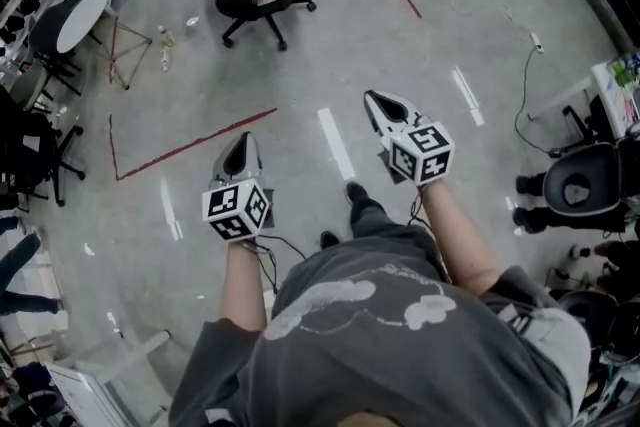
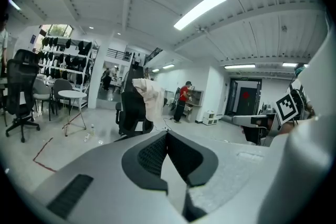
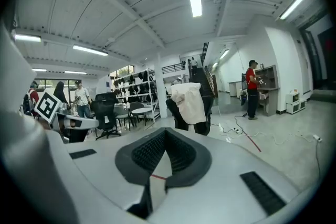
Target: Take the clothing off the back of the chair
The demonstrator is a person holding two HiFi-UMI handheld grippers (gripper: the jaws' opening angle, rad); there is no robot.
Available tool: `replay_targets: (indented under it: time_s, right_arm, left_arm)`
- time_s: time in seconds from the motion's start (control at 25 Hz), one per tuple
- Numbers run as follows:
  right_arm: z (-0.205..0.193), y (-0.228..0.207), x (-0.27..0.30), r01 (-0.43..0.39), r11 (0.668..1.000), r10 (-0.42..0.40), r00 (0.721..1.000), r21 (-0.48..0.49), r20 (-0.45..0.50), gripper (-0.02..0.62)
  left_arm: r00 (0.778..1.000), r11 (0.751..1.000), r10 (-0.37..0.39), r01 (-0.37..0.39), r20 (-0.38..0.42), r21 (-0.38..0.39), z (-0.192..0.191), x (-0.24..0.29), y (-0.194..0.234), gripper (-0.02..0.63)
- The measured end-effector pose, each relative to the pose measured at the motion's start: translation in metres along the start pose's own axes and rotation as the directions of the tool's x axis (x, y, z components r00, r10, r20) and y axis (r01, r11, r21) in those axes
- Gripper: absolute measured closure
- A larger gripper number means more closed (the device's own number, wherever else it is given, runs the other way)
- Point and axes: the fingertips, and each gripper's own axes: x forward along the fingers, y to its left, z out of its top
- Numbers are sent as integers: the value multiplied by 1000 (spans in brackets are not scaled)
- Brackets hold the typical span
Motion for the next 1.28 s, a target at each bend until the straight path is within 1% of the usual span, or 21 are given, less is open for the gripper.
replay_targets:
  time_s: [0.2,0.36,0.52,0.72,0.92,1.28]
  right_arm:
    - [-8,0,-5,23,999,-24,999,-49,-23,601]
    - [-7,-17,9,49,998,-49,999,-31,-14,601]
    - [0,-36,38,30,999,-30,999,-22,-14,601]
    - [15,-70,87,6,1000,-6,1000,-1,-9,601]
    - [43,-113,133,-12,1000,12,1000,7,6,601]
    - [74,-173,185,-64,998,64,998,-2,14,601]
  left_arm:
    - [1000,1000,-8,8,6,-3,3,5,5,606]
    - [1000,1000,-19,19,12,13,11,20,4,606]
    - [1000,1000,3,-3,19,11,22,45,9,606]
    - [999,999,39,-39,8,12,40,91,24,606]
    - [999,998,49,-49,7,28,66,143,20,606]
    - [995,997,76,-77,69,16,112,221,8,606]
